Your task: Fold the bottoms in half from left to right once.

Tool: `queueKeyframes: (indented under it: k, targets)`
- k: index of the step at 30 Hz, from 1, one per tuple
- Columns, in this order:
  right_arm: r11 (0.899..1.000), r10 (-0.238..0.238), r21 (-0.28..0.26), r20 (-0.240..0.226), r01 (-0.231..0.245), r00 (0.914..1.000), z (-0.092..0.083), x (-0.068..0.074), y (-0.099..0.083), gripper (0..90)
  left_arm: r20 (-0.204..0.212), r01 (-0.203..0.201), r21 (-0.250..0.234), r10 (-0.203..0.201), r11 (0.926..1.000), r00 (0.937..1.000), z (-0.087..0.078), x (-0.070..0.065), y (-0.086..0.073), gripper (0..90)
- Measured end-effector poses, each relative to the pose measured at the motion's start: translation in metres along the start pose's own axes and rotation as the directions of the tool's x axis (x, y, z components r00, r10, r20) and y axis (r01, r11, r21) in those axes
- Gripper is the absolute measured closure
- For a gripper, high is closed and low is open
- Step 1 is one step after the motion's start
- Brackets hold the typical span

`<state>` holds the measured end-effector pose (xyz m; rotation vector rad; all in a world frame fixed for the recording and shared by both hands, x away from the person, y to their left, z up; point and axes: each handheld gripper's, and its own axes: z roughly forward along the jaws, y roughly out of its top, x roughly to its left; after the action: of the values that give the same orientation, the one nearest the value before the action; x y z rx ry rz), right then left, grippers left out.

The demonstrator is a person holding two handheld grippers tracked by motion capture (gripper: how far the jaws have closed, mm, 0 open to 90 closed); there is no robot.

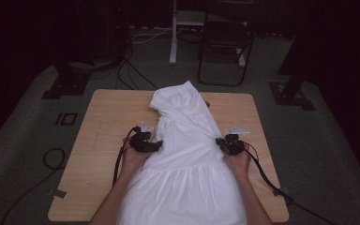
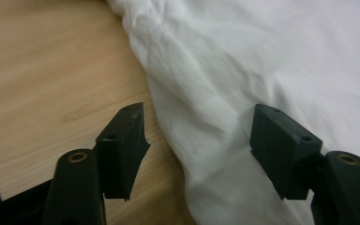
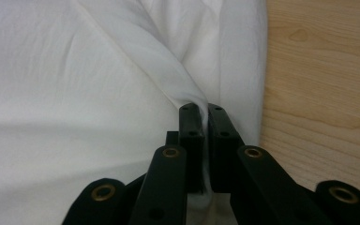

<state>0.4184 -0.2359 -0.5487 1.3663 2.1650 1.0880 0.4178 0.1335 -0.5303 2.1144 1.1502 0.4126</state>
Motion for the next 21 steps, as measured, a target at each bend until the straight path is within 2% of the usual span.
queueKeyframes:
  k: [1, 2, 3, 4, 5, 7, 11, 17, 20, 21]
  targets:
    - [1.0, 0.006, 0.002, -0.002, -0.006, 1.0, 0.0, 0.0, 0.0, 86.7, -0.008, -0.014, 0.023, 0.014, 0.9996, 0.9999, 0.003, 0.001, -0.003, 55.6]
    - [1.0, 0.007, 0.002, -0.003, -0.007, 1.0, -0.001, 0.0, 0.0, 87.5, 0.019, 0.005, 0.001, -0.005, 1.0, 0.9998, 0.002, 0.003, -0.006, 69.1]
    - [1.0, 0.009, 0.002, -0.004, -0.009, 0.9999, -0.001, 0.0, -0.001, 88.2, 0.027, 0.015, -0.006, -0.015, 0.9999, 0.9995, 0.0, 0.004, -0.009, 80.0]
    - [1.0, 0.013, 0.001, -0.008, -0.013, 0.9999, -0.002, 0.001, -0.002, 88.5, 0.012, 0.008, -0.007, -0.008, 0.9999, 0.9999, -0.002, 0.003, -0.011, 84.1]
    - [1.0, 0.019, 0.003, -0.014, -0.019, 0.9997, -0.003, 0.002, -0.003, 88.7, 0.003, -0.001, -0.008, 0.001, 1.0, 1.0, -0.005, 0.003, -0.014, 85.7]
    - [1.0, 0.021, 0.01, -0.027, -0.021, 0.9994, -0.006, 0.003, -0.005, 88.7, 0.012, 0.0, -0.016, 0.001, 0.9999, 0.9999, -0.011, 0.003, -0.022, 86.2]
    - [0.999, -0.015, 0.028, -0.049, 0.016, 0.9987, -0.019, 0.013, -0.015, 88.8, 0.035, 0.019, -0.029, -0.018, 0.9994, 0.9992, -0.025, 0.002, -0.039, 86.1]
    - [0.999, -0.037, 0.032, -0.1, 0.04, 0.9943, -0.045, 0.031, -0.04, 88.8, 0.065, 0.029, -0.035, -0.027, 0.9989, 0.9975, -0.048, -0.017, -0.066, 86.2]
    - [0.998, -0.031, 0.043, -0.117, 0.036, 0.9926, -0.058, 0.038, -0.051, 88.9, 0.062, -0.006, -0.023, 0.007, 0.9997, 0.9981, -0.056, -0.029, -0.073, 86.2]
    - [0.998, -0.031, 0.043, -0.117, 0.036, 0.9926, -0.058, 0.038, -0.051, 88.9, 0.062, -0.006, -0.023, 0.007, 0.9997, 0.9981, -0.056, -0.029, -0.073, 86.1]
